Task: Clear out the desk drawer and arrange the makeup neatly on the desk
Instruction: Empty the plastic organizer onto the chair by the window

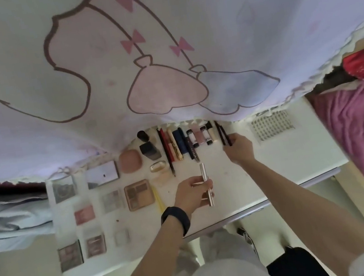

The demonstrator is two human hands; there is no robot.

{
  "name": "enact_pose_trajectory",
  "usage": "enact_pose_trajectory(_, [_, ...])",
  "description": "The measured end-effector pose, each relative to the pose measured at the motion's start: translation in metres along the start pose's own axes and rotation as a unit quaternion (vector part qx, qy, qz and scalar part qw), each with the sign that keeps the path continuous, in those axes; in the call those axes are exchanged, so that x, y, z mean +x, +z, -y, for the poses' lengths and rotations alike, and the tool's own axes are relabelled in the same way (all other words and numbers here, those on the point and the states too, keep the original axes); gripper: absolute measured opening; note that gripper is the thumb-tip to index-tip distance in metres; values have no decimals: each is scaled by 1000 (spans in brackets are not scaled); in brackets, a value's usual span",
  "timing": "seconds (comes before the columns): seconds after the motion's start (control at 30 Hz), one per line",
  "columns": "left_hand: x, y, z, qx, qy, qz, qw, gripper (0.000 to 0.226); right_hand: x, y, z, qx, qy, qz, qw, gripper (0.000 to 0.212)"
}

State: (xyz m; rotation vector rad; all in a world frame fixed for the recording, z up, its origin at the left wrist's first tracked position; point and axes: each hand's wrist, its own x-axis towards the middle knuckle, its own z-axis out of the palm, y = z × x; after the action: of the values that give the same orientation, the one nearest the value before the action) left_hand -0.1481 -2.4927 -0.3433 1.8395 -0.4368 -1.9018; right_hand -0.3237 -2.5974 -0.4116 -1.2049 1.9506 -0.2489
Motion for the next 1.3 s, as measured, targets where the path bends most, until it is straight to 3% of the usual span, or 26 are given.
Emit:
enact_pose_trajectory(0.2, [9,-5,-1,4,14,-11,1000,24,1,11,4,-41,-53,-3,998,47])
enact_pose_trajectory(0.3, [10,-8,1,-11,23,-23,999,22,-14,5,5,35,-29,-34,998,49])
enact_pose_trajectory(0.37, [11,-8,1,-29,31,-40,998,20,-39,-2,-2,115,-1,-39,993,37])
enact_pose_trajectory(0.47, [13,-5,-1,-43,40,-56,997,27,-91,-13,-15,238,34,103,965,19])
enact_pose_trajectory(0.53, [14,0,-3,-25,48,-59,997,30,-120,-16,-23,263,40,192,945,19])
enact_pose_trajectory(0.7, [16,18,-3,42,53,-31,997,33,-141,-15,-38,305,27,143,941,17])
enact_pose_trajectory(0.83, [20,26,2,119,84,-27,989,40,-125,-15,-46,245,2,148,958,16])
enact_pose_trajectory(0.9, [25,21,9,251,110,-40,961,45,-108,-21,-50,198,-2,117,973,13])
enact_pose_trajectory(0.93, [28,16,15,340,124,-47,931,51,-98,-25,-52,176,-6,90,980,11])
enact_pose_trajectory(1.0, [36,5,27,514,154,-43,843,61,-78,-34,-53,150,-13,43,988,11])
enact_pose_trajectory(1.1, [45,-9,47,658,178,-11,731,75,-47,-39,-47,120,-9,-9,993,12])
enact_pose_trajectory(1.17, [47,-14,56,689,183,-4,701,82,-30,-35,-41,82,-9,-27,996,17])
enact_pose_trajectory(1.3, [51,-22,65,699,189,-7,690,84,-10,-21,-31,48,-21,-33,998,19])
